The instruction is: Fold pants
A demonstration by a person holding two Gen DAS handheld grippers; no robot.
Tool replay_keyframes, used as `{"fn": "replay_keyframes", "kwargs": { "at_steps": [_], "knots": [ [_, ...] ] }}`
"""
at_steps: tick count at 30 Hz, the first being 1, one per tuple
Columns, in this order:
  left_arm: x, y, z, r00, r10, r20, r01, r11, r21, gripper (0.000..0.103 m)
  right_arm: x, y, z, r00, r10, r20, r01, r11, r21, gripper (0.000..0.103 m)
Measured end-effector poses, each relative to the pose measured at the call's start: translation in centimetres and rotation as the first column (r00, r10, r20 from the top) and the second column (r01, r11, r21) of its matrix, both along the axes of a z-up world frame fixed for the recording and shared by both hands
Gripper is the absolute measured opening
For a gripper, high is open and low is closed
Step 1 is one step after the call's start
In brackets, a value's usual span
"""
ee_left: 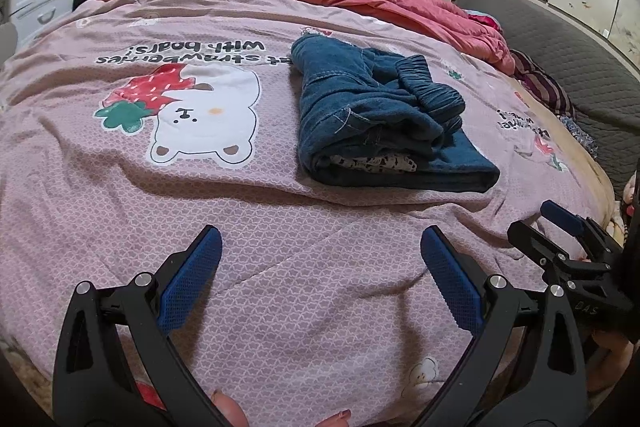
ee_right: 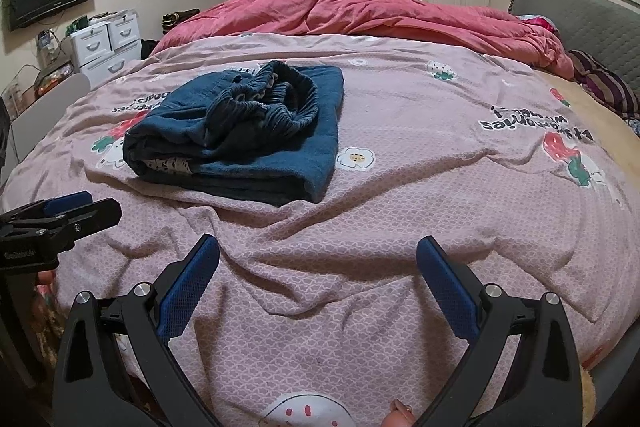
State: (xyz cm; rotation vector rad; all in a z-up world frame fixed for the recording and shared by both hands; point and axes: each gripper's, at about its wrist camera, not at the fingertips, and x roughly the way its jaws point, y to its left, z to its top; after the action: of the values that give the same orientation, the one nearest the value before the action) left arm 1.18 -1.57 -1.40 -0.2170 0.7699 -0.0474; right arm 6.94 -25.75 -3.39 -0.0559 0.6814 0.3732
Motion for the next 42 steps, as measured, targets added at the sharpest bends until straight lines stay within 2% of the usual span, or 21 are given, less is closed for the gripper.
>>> {"fn": "replay_keyframes", "kwargs": {
  "at_steps": [42],
  "knots": [
    [-0.13, 0.41, 0.16, 1.0, 0.017, -0.026, -0.017, 1.0, -0.007, 0.094, -0.15, -0.21, 0.2, 1.0, -0.022, 0.003, 0.022, 1.0, -0.019, 0.098]
  ]
}}
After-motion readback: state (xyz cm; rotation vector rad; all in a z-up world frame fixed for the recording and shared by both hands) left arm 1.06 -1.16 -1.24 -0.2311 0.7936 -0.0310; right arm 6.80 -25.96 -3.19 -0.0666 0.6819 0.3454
